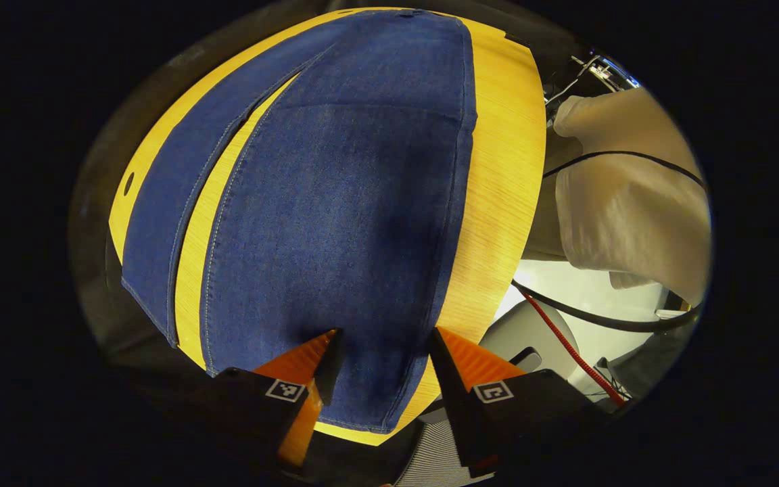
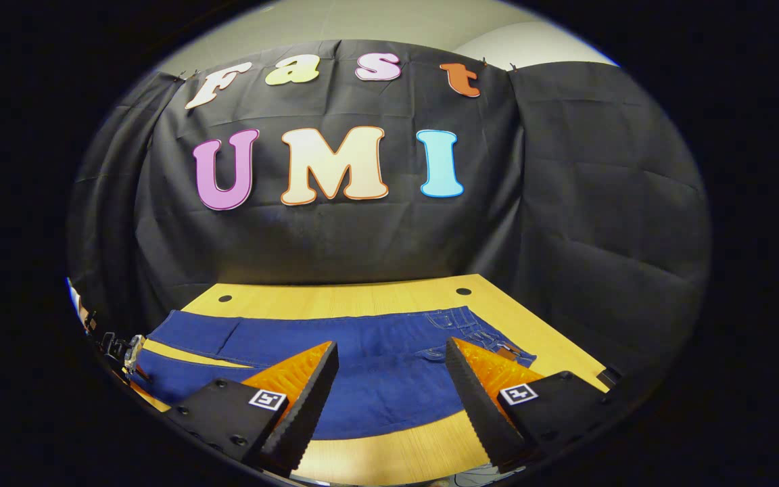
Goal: Grasp the waist and the cuffs of the jeans and fold them to make the two legs overlap; first hold the waist and fold one-third of the jeans toward the cuffs, then hold the cuffs and fold the remaining one-third in the same direction to finish folding.
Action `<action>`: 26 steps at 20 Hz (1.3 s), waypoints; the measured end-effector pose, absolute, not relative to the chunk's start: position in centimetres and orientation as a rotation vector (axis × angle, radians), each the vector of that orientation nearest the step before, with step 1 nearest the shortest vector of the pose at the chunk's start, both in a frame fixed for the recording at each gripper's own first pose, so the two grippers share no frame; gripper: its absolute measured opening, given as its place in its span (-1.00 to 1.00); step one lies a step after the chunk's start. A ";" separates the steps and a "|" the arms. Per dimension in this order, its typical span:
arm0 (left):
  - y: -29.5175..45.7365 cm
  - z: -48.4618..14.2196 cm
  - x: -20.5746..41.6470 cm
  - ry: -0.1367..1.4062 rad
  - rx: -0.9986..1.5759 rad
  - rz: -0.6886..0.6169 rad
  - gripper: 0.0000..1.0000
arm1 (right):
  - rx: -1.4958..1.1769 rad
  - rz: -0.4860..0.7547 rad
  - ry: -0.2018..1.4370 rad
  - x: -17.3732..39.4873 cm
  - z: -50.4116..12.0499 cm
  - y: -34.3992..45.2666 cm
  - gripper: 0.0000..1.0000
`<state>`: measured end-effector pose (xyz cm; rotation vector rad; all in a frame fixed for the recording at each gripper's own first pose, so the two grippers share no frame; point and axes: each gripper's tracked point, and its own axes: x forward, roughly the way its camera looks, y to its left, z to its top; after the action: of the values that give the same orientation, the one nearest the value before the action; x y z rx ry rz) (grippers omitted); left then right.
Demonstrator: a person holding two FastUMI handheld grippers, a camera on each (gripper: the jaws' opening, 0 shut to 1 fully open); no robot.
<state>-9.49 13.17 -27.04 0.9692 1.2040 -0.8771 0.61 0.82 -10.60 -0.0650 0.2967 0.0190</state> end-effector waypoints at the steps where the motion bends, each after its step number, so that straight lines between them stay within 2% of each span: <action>1: 13.4 -26.9 -9.3 1.201 0.979 -0.882 0.28 | -0.063 0.021 0.299 0.7 -10.7 0.9 0.97; 2: 13.4 -27.1 -9.2 1.196 0.992 -0.889 0.18 | -0.062 0.023 0.302 0.8 -10.8 1.1 0.97; 3: 13.1 -27.1 -9.3 1.193 0.997 -0.892 -0.13 | -0.060 0.024 0.306 0.8 -11.1 1.3 0.97; 4: 13.4 -27.0 -9.0 1.187 1.008 -0.895 -0.31 | -0.058 0.026 0.312 0.9 -11.2 1.4 0.97; 5: 13.6 -26.9 -8.7 1.179 1.011 -0.895 -0.60 | -0.056 0.028 0.319 1.0 -11.4 1.7 0.97; 7: 13.4 -27.0 -8.7 1.194 0.997 -0.903 -0.98 | -0.046 0.033 0.316 1.3 -11.4 2.4 0.97; 8: 13.4 -26.9 -9.0 1.200 0.996 -0.910 -0.99 | -0.030 0.039 0.311 1.5 -11.2 2.9 0.89; 9: 13.4 -26.9 -9.0 1.204 0.995 -0.913 -1.00 | -0.008 0.051 0.307 1.8 -11.4 3.8 0.96; 14: 13.5 -27.0 -9.0 1.214 0.994 -0.918 -1.00 | 0.024 0.131 0.310 3.9 -11.4 6.5 0.97; 18: 13.5 -27.1 -8.7 1.256 0.984 -0.900 -1.00 | 0.012 0.176 0.309 6.7 -10.3 5.4 0.97; 26: 13.5 -27.2 -8.5 1.302 0.949 -0.826 -1.00 | -0.376 0.271 0.414 10.9 -11.2 -1.7 0.98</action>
<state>-8.53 13.48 -27.16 0.9491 1.3018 -0.8264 10.89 -1.67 -11.16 -0.3756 0.4142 0.2705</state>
